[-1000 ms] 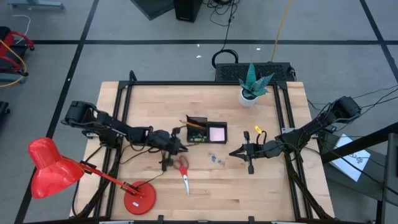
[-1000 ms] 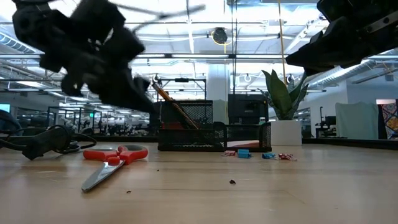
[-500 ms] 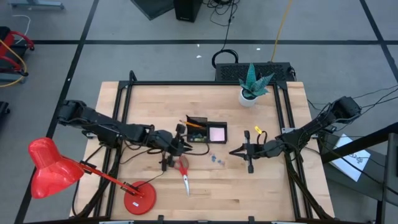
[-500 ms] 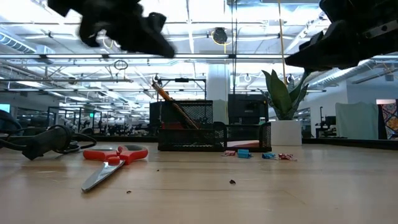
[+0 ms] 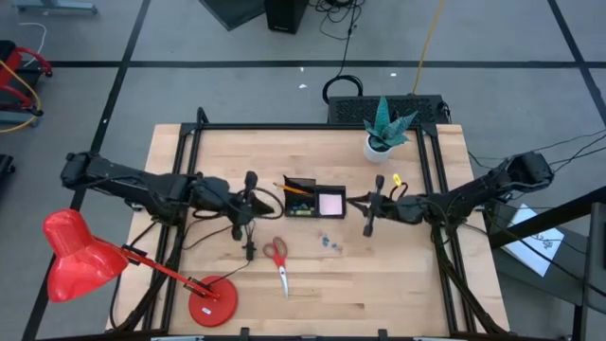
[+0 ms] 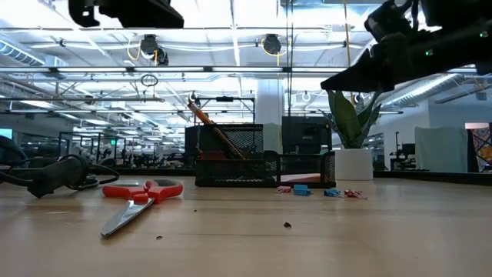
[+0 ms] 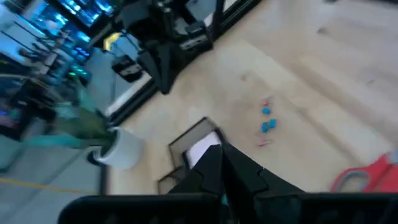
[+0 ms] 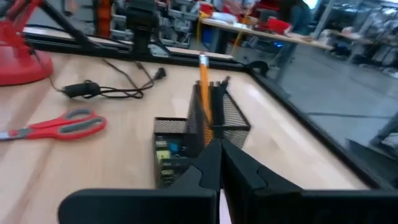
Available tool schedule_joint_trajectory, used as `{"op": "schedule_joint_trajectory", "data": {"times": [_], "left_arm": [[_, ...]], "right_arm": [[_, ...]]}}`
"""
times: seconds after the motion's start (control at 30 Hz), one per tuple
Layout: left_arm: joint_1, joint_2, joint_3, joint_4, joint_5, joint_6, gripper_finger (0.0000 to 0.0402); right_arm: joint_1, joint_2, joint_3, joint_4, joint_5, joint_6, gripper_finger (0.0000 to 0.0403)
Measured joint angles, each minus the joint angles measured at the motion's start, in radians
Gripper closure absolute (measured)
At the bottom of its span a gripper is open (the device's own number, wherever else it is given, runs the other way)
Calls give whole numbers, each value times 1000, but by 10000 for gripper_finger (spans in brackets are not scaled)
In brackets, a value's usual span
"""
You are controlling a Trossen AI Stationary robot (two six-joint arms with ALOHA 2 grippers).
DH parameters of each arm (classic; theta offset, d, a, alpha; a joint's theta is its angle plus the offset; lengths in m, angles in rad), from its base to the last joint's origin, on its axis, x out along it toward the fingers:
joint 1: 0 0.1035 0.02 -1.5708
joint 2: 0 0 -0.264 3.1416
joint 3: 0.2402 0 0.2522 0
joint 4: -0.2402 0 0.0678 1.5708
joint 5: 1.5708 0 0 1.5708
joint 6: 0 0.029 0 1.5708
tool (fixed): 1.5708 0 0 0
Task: Pick and place office supplies into organizer
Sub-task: Put the blue binder clip into the black desk organizer
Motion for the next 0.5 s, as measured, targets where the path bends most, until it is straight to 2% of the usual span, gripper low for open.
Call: {"op": "schedule_joint_trajectory", "data": {"times": [0.13,0.27,0.4,0.5], "left_arm": [[21,7,-60,89,78,-125,384],[26,60,-149,241,84,-173,395],[39,113,-193,281,-7,-47,396],[59,133,-196,280,-101,-28,381]], "right_arm": [[-21,2,0,-20,-139,60,391],[8,3,0,-95,-212,186,354],[35,29,0,-188,-210,262,297],[39,60,0,-201,-242,302,254]]}}
